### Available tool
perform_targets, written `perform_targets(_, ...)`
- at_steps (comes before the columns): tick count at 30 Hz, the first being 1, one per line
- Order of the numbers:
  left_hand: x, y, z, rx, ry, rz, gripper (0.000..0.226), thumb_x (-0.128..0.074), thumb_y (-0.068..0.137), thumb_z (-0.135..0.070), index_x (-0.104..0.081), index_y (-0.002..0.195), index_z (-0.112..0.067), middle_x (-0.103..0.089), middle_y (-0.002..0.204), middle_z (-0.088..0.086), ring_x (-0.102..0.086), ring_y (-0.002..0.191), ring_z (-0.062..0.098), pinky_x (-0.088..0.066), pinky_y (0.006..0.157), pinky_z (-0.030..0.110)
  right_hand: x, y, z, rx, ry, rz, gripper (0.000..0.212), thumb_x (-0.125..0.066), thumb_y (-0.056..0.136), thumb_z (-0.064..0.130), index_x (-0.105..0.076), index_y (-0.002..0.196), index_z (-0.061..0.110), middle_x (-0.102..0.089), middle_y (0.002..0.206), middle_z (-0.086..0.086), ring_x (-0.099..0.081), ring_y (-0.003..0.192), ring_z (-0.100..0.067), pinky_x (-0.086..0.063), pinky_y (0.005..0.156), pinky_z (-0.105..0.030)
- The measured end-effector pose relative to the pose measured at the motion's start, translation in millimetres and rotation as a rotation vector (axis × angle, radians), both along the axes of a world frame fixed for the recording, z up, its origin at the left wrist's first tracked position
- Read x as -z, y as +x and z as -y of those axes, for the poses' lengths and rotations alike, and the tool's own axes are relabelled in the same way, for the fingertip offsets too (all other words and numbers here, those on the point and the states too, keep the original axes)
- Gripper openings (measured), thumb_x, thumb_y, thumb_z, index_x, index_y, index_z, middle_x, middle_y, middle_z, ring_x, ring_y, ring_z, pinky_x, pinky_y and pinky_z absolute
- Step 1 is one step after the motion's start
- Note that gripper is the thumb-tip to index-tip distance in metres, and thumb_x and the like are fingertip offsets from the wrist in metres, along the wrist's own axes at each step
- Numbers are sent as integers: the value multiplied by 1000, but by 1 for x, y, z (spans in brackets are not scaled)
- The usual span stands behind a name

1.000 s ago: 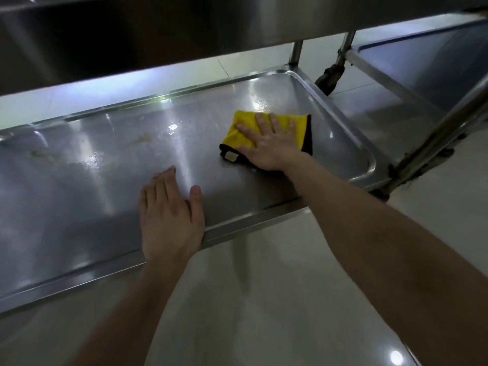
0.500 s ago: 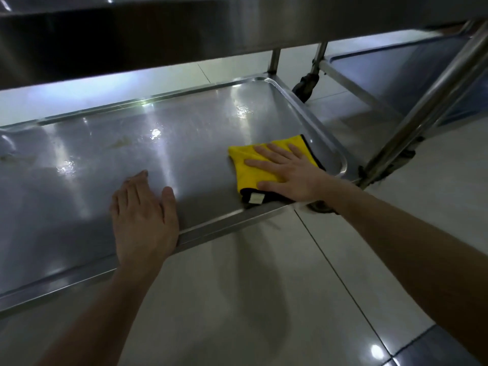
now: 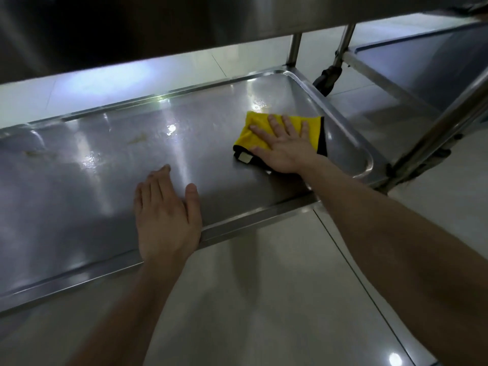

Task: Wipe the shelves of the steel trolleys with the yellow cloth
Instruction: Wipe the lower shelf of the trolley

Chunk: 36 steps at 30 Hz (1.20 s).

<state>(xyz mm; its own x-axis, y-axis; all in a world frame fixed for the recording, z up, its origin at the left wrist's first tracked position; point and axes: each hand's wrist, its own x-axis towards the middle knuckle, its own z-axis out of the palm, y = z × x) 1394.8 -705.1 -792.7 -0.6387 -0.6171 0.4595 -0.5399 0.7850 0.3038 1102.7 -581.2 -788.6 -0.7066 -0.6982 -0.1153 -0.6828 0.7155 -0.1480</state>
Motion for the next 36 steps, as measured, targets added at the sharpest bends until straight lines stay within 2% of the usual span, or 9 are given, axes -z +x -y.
perform_targets(3, -4, 3, -4, 32, 73, -83, 62, -35, 111, -42, -47, 152, 3, -55, 152, 22, -48, 143, 42, -31, 126, 57, 4, 62, 43, -180, -6, -22, 83, -5, 84, 92, 0, 162, 63, 11, 180, 7, 15, 165, -27, 16, 122, -70)
perform_targets(5, -10, 6, -6, 77, 199, -176, 61, -36, 110, -44, -48, 152, 0, -54, 153, 17, -47, 145, 37, -34, 125, 56, 7, 94, 60, -295, -28, -33, 79, -9, 88, 89, -1, 162, 62, 11, 179, 8, 15, 165, -27, 16, 122, -71)
perform_targets(8, -18, 19, 3, 93, 269, -248, 52, -43, 110, -37, -52, 150, -5, -56, 152, 13, -47, 144, 30, -38, 123, 51, 6, 105, 62, -344, -43, -39, 76, -13, 92, 88, -1, 163, 62, 11, 179, 10, 15, 165, -25, 15, 124, -69)
perform_targets(10, -20, 39, 21, 83, 184, -186, 47, -45, 109, -35, -56, 145, -8, -59, 148, 12, -48, 142, 30, -37, 123, 49, 3, 102, 58, -341, -37, -38, 79, -10, 89, 89, 0, 162, 62, 11, 179, 12, 15, 165, -23, 14, 125, -68)
perform_targets(14, -20, 100, 85, -49, 15, 113, 50, -39, 109, -40, -55, 142, -7, -59, 145, 20, -47, 143, 39, -30, 126, 56, 0, 103, 57, -338, -31, -12, 84, -3, 82, 92, 2, 161, 64, 13, 178, 14, 17, 165, -20, 13, 126, -66)
perform_targets(17, -15, 130, 115, -118, 20, 224, 57, -33, 109, -46, -54, 140, -4, -56, 147, 20, -46, 144, 41, -28, 126, 61, -1, 101, 57, -331, -23, -9, 84, -2, 81, 92, 4, 160, 65, 13, 178, 15, 17, 164, -19, 14, 126, -65)
perform_targets(19, -8, 136, 118, -132, 70, 176, 59, -29, 110, -50, -54, 139, -4, -55, 148, 18, -45, 145, 38, -28, 127, 60, 0, 100, 59, -325, -13, -11, 84, -2, 80, 93, 5, 160, 66, 14, 178, 16, 18, 164, -18, 14, 127, -65)
perform_targets(26, 7, 135, 118, -138, 90, 60, 62, -26, 114, -53, -41, 156, -11, -50, 157, 16, -38, 154, 32, -26, 131, 56, 2, 110, 90, -329, -1, -45, 81, -2, 82, 93, 8, 159, 67, 14, 178, 15, 16, 165, -20, 11, 126, -67)
perform_targets(36, 2, 133, 109, -215, 96, -176, 58, -33, 112, -41, -49, 153, -3, -57, 152, 16, -49, 144, 34, -36, 124, 52, 2, 219, 223, -582, -38, -26, 76, -9, 91, 87, 0, 163, 62, 10, 179, 10, 15, 165, -26, 14, 123, -71)
